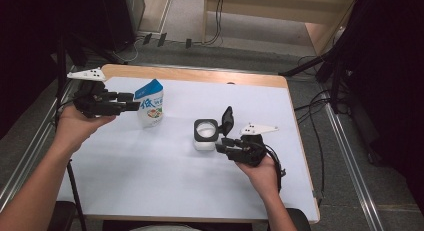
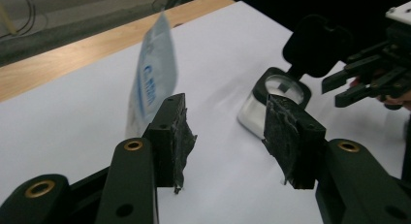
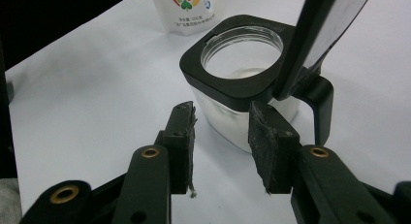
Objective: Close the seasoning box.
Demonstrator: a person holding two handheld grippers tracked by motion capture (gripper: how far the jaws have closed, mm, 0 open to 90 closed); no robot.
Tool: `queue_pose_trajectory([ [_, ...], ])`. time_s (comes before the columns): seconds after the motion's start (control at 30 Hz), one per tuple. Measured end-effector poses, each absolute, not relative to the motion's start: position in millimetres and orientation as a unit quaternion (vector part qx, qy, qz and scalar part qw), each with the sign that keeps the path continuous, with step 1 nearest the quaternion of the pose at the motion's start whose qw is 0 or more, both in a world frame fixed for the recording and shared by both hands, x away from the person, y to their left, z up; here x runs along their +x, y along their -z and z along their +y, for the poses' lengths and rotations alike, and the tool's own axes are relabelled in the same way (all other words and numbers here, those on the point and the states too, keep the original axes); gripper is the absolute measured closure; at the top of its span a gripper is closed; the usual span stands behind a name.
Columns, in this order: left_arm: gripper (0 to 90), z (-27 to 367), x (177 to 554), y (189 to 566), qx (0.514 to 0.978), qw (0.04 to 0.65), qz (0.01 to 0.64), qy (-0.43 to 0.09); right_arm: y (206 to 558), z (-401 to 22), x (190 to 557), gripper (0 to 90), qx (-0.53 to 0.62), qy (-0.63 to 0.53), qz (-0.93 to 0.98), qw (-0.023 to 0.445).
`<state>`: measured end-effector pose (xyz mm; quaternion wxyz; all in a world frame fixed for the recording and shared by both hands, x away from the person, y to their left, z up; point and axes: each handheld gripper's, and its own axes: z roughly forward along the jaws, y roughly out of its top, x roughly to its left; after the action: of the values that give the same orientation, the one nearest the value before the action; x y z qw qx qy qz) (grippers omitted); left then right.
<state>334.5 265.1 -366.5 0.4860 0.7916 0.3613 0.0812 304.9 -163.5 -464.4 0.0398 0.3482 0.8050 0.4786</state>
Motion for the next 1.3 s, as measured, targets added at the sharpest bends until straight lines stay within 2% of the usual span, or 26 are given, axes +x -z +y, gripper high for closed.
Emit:
queue_pose_trajectory([
  [0.23, 51.1, 248.7, 331.0, 365.7, 0.802, 0.487, 0.337, -0.072, 463.9, -167.7, 305.6, 65.0, 0.353, -0.480, 0.802, 0.040],
  [0.57, 51.0, 222.9, 338.8, 376.2, 0.810, 0.489, 0.318, -0.057, 465.3, -174.8, 308.7, 72.1, 0.362, -0.475, 0.802, 0.035],
  [0.97, 50.8, 201.6, 343.8, 395.7, 0.820, 0.479, 0.311, -0.042, 465.3, -182.3, 320.0, 87.5, 0.389, -0.472, 0.791, 0.030],
  [1.3, 50.9, 196.7, 344.1, 419.6, 0.830, 0.459, 0.314, -0.033, 460.4, -189.8, 337.1, 89.1, 0.412, -0.477, 0.775, 0.052],
])
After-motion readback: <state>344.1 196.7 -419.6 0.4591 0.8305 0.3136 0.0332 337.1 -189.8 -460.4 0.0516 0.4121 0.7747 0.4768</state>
